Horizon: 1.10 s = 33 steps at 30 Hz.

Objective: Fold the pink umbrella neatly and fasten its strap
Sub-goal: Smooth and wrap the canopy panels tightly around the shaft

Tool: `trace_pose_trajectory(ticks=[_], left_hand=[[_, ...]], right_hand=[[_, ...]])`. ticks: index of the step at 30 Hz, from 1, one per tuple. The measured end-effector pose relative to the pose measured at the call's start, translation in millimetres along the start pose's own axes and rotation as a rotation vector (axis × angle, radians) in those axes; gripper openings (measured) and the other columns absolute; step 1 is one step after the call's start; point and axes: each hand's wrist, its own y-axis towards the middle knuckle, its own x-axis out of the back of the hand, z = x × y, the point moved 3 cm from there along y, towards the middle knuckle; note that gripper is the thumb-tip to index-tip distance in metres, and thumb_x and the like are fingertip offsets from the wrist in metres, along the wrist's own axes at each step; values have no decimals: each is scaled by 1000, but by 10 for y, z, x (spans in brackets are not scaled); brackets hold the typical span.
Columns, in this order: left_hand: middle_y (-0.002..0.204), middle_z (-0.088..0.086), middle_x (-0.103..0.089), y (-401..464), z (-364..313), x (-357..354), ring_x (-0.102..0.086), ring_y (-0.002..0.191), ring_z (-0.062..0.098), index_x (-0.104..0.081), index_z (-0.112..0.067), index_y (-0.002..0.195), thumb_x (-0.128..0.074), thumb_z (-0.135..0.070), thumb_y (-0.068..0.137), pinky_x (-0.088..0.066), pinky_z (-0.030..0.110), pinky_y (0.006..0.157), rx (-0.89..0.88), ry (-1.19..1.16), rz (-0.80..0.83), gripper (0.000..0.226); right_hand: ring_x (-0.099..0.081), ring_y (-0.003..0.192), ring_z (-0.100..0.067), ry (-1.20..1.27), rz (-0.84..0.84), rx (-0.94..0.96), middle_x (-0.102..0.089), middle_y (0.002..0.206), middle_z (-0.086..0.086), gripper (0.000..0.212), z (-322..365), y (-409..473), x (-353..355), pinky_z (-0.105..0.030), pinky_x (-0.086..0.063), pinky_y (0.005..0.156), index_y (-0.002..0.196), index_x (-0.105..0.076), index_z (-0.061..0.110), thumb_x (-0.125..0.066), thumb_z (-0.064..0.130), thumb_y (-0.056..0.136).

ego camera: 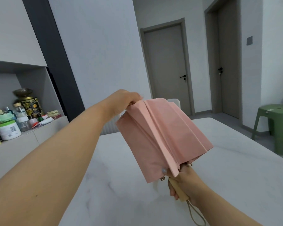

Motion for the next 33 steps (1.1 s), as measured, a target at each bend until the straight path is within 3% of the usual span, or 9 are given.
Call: trace_pose_trajectory(ticks=[4, 9, 15, 18, 20, 22, 26, 30, 33], left_hand=[[74, 1, -51, 29, -26, -22, -49, 70, 20, -51, -14, 71, -63, -34, 85, -39, 33, 71, 237, 285, -81, 27], [65, 2, -40, 67, -64, -78, -35, 63, 18, -45, -15, 63, -58, -9, 85, -28, 31, 65, 136, -38, -27, 27], [75, 6, -52, 66, -101, -99, -44, 65, 16, -54, -11, 77, -59, -23, 96, -38, 25, 66, 59, -93, -63, 22], [77, 4, -46, 64, -102, -105, -41, 71, 19, -53, -11, 84, -58, -31, 94, -35, 32, 75, 62, 69, -46, 23], [86, -1, -58, 38, -122, -108, -53, 79, 15, -65, -12, 97, -62, -22, 91, -42, 28, 79, 50, 88, -48, 12], [98, 0, -63, 19, -131, -109, -59, 88, 14, -66, -18, 111, -63, -12, 88, -47, 23, 82, 41, 29, -52, 25], [87, 4, -59, -23, -108, -104, -52, 81, 17, -67, -19, 103, -61, -3, 85, -43, 28, 82, 49, -227, -47, 25], [91, 3, -60, -37, -67, -65, -54, 88, 15, -67, -15, 101, -56, -1, 84, -43, 23, 85, 18, -219, -84, 25], [91, 5, -58, -60, -30, -11, -53, 92, 17, -69, -16, 96, -55, -9, 66, -42, 28, 94, 7, -230, -131, 34]], right_hand=[[-45, 37, -26, -32, 20, -1, -55, 45, -17, 42, 15, -11, -30, -29, -42, 42, 99, -52, 3, -69, 31, 73], [-44, 33, -24, -85, 14, -64, -55, 50, -23, 18, -44, 9, -29, -27, -39, 41, 90, -58, -5, -57, 13, 90], [-44, 31, -22, -83, -4, -141, -56, 43, -17, 29, -86, 4, -51, -25, -37, 41, 67, -66, 7, -54, 14, 92], [-43, 34, -25, -45, -1, -102, -55, 45, -19, 24, 7, -24, -71, -31, -39, 44, 81, -61, -1, -65, 23, 80], [-43, 35, -25, -53, -10, -107, -55, 45, -19, 34, 31, -34, -66, -34, -39, 47, 79, -61, -2, -66, 31, 72], [-43, 35, -25, -47, -11, -92, -55, 47, -20, 36, 46, -42, -63, -34, -38, 48, 79, -61, -3, -66, 32, 70], [-45, 33, -25, -59, -41, -84, -57, 46, -20, 37, 31, -16, -13, -33, -38, 46, 91, -58, -6, -65, 26, 75], [-48, 38, -27, -76, -80, -79, -58, 46, -18, 38, 41, -2, 27, -35, -40, 48, 92, -55, -3, -52, 24, 65], [-50, 44, -29, -95, -84, -78, -58, 45, -16, 42, 48, 1, 23, -36, -41, 50, 95, -56, -4, -49, 25, 65]])
